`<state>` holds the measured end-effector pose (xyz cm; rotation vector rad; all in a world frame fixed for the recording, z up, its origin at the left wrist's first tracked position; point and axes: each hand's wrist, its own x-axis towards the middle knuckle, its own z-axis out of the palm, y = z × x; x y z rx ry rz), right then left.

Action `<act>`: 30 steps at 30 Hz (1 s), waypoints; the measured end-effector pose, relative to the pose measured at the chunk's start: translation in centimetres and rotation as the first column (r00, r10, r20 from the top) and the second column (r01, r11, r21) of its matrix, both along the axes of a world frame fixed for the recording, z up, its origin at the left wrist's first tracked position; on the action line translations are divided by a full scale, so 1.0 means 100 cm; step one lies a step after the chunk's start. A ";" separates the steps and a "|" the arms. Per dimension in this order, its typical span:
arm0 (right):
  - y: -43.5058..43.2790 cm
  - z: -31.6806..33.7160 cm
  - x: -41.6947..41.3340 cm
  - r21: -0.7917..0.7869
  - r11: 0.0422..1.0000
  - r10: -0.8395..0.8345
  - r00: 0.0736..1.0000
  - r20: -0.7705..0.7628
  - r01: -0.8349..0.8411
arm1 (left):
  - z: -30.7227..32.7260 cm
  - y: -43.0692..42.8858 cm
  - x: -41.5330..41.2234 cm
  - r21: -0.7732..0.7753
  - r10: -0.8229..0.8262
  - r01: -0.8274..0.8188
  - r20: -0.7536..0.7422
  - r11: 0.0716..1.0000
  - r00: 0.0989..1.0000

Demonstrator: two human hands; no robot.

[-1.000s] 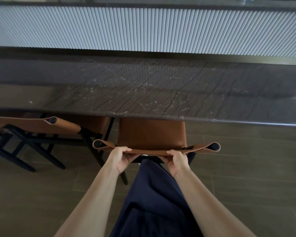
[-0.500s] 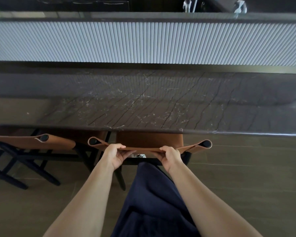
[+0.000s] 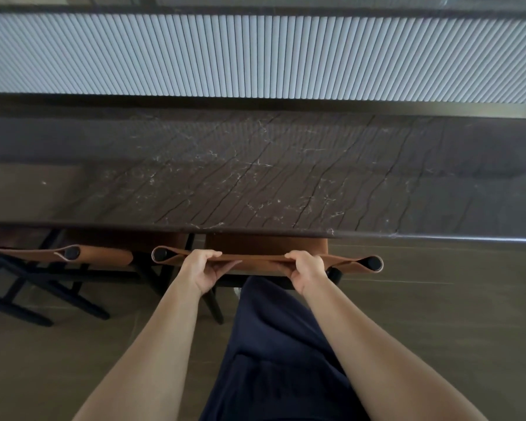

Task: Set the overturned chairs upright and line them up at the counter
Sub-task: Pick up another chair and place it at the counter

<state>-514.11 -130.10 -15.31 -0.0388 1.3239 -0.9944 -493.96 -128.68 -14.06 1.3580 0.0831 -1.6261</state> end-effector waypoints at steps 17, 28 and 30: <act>-0.006 0.019 -0.002 0.115 0.991 0.066 0.998 0.003 -0.066 | 0.014 -0.002 0.001 0.116 0.000 0.007 -0.058 0.993 0.998; 0.025 0.042 -0.019 0.059 0.994 0.093 0.995 0.026 -0.094 | 0.030 0.020 -0.036 0.100 0.126 -0.131 0.055 0.986 0.990; 0.035 0.048 -0.031 0.046 0.990 0.133 0.991 0.025 -0.134 | 0.033 0.029 -0.046 0.066 0.109 -0.114 0.070 0.991 0.992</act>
